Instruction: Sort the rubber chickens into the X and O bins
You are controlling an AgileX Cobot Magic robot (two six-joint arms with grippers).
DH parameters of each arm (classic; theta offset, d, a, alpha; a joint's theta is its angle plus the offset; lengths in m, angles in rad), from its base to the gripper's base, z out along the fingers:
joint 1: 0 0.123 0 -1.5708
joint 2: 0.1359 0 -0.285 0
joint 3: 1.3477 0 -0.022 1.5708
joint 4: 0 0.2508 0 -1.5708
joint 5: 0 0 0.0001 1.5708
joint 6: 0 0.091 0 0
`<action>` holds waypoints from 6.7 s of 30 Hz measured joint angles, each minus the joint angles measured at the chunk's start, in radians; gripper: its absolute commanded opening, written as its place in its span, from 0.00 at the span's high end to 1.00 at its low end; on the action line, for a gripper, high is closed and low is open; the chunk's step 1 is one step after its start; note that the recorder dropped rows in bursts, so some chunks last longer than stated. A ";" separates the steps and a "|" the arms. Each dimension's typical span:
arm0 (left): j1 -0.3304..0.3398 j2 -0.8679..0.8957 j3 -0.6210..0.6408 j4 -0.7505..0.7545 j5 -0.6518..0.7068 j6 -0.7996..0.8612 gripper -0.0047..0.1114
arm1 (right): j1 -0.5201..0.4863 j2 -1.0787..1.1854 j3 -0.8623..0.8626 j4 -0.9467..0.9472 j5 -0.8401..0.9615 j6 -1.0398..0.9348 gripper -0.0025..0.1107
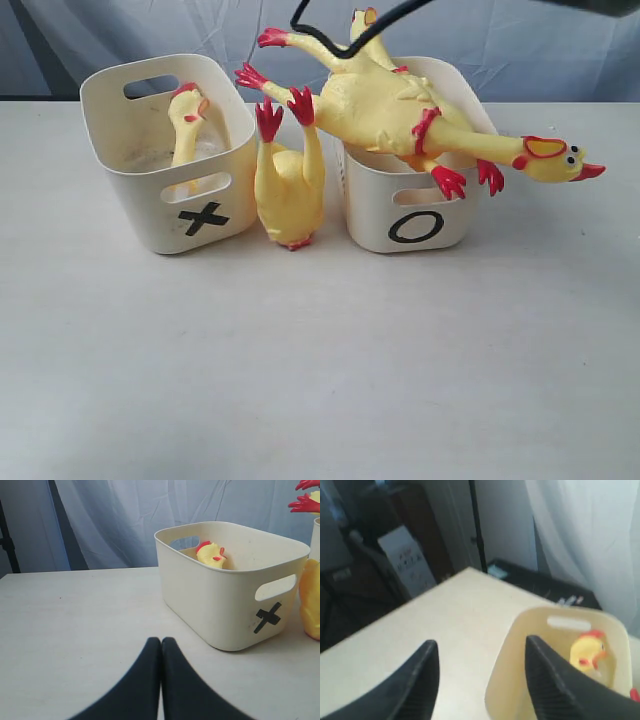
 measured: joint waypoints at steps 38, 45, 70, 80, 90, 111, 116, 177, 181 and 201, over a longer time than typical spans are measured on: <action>0.000 0.000 0.000 0.000 0.000 0.000 0.96 | 0.000 0.124 0.263 -0.900 0.122 1.004 0.54; 0.000 0.000 0.000 0.000 0.000 0.000 0.96 | 0.000 0.124 0.263 -1.007 0.082 1.119 0.54; 0.000 0.000 0.000 0.000 0.000 0.000 0.96 | 0.000 0.209 0.263 -1.189 0.033 1.334 0.80; 0.000 0.000 0.000 0.000 0.000 0.000 0.96 | 0.000 0.184 0.263 -1.080 0.115 1.276 0.85; 0.000 0.000 0.000 0.000 0.000 0.000 0.96 | 0.000 0.087 0.263 -0.558 0.328 0.707 0.85; 0.000 0.000 0.000 0.000 0.000 0.000 0.96 | 0.000 -0.075 0.045 0.300 0.130 -0.021 0.85; 0.000 0.000 0.000 0.000 0.000 0.000 0.96 | 0.000 -0.079 0.000 0.290 -0.115 -0.028 0.85; 0.000 0.000 0.000 0.000 0.000 0.000 0.96 | -0.223 -0.735 0.339 -0.649 0.548 0.245 0.99; 0.000 0.000 0.000 0.000 0.000 0.000 0.96 | -0.248 -1.042 0.728 -0.659 -0.036 0.339 0.99; 0.000 0.000 0.000 0.000 0.000 0.000 0.96 | -0.304 -1.067 1.122 -0.326 0.531 0.465 0.99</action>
